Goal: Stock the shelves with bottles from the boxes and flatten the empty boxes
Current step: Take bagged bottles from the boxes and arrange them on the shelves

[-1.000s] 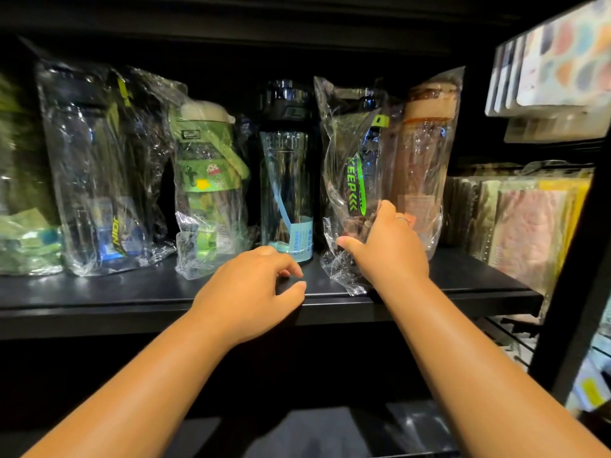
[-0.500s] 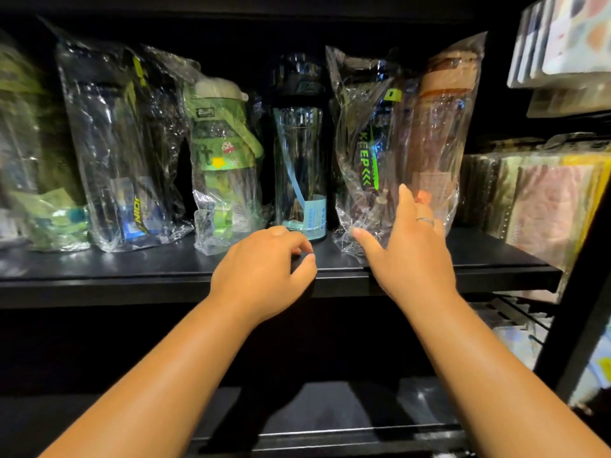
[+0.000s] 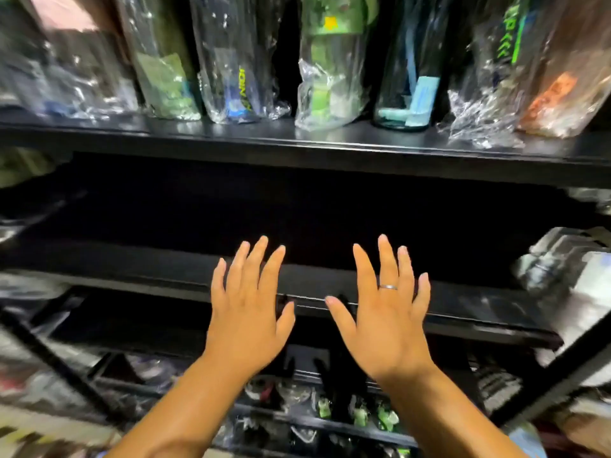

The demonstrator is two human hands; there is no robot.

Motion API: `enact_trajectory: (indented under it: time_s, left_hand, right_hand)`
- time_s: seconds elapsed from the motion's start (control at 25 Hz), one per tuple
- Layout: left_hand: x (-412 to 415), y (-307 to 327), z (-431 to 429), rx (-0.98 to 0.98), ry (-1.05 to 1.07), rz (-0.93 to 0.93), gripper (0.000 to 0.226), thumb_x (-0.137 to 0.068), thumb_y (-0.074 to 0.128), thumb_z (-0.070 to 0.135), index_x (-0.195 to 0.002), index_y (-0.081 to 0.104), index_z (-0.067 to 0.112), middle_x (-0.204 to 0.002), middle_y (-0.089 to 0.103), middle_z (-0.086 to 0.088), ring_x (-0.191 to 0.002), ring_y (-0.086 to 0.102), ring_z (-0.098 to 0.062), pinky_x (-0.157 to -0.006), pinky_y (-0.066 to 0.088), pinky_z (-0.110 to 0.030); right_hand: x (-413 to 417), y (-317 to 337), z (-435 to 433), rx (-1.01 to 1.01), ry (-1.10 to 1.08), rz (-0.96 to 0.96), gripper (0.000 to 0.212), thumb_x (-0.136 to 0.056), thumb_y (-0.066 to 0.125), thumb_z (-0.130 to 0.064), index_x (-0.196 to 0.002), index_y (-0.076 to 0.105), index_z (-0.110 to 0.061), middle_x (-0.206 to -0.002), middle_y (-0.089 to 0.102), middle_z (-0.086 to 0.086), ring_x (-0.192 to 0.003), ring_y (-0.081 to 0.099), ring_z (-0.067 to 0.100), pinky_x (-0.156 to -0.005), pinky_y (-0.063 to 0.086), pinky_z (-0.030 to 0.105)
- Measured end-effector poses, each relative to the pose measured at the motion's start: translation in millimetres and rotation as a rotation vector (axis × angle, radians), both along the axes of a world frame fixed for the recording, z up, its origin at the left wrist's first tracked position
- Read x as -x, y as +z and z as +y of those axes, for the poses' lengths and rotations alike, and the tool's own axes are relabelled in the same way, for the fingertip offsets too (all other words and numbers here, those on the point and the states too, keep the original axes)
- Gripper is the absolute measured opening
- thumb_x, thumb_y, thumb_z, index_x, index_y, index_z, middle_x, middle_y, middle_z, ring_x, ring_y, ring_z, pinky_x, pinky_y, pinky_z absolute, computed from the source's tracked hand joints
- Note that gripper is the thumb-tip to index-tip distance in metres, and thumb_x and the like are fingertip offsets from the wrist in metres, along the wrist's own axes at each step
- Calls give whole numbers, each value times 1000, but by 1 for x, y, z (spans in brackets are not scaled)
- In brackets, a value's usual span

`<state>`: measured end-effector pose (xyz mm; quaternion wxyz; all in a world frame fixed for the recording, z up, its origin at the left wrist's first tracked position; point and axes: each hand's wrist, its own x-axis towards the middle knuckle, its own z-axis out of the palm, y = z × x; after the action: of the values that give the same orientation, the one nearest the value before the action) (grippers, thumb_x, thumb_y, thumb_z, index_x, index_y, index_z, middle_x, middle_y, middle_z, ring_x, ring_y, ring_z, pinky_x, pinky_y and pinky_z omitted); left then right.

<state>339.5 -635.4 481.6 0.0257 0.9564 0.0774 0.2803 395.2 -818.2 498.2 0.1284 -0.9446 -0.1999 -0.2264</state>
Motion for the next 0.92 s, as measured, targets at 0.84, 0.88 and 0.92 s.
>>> enact_trajectory:
  time_s: [0.84,0.88,0.92]
  left_hand:
    - [532,-151,185,513,917,457,76,-72,48,54,-138,52,17,-138,57,-16,-124,56,-39,-104,45,-53]
    - [531,-157,198,524,904,458,76,-71,49,54,-137,54,17,-136,58,-17,-121,58,-39,-102,46,-52]
    - [528,-162,212,533,897,467,75,-71,51,54,-137,55,17,-137,57,-16,-121,58,-39,-101,46,-52]
  right_hand:
    - [371,-160,332,514,895,575,75,-93,41,-63,-155,8,-37,-165,4,2,-150,3,27,-118,10,50]
    - [370,-165,344,531,897,592,75,-94,41,-63,-155,8,-36,-165,6,3,-150,4,28,-117,12,50]
    - [367,-173,357,550,891,615,75,-94,42,-63,-155,9,-36,-164,8,3,-149,6,29,-117,13,50]
